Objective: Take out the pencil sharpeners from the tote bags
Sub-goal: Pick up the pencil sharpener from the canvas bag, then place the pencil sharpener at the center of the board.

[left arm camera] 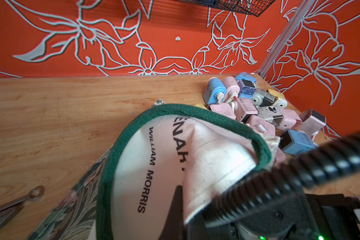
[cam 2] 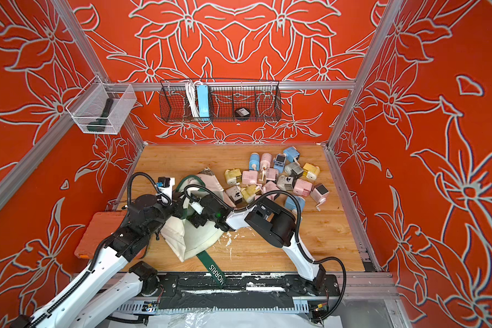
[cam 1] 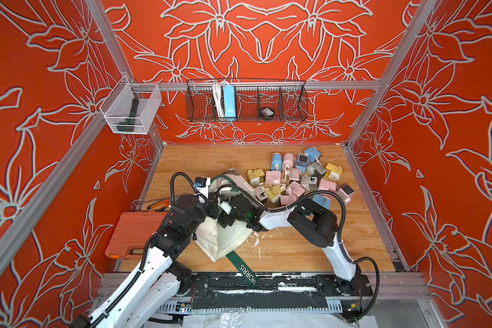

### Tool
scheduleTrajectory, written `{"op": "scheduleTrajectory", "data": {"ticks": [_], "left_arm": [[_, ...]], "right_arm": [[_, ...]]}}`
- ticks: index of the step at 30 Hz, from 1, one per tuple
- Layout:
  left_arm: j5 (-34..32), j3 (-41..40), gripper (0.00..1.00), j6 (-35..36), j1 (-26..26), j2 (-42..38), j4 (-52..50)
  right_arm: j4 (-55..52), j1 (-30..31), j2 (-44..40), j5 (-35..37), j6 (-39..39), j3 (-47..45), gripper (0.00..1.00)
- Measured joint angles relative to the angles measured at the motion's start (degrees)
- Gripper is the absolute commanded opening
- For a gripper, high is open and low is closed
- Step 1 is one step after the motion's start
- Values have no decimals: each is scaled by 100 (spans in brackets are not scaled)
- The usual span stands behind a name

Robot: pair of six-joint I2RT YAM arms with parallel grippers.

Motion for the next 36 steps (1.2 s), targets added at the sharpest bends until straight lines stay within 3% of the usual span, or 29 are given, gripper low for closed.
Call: {"op": "scheduleTrajectory", "data": {"ticks": [6, 20, 27, 36], "left_arm": [[15, 0, 0, 0, -2, -2, -2], [-90, 0, 0, -2, -2, 20, -7], [-96, 0, 0, -2, -2, 37, -2], [-98, 0, 0, -2, -2, 37, -4]], "right_arm": [[-160, 4, -804, -422, 76, -887, 57], [-1550, 15, -3491, -914, 778, -2243, 54], [-2702, -72, -5139, -415, 1038, -2743, 50], [-3536, -848, -6081, 431, 1655, -3713, 50]]}}
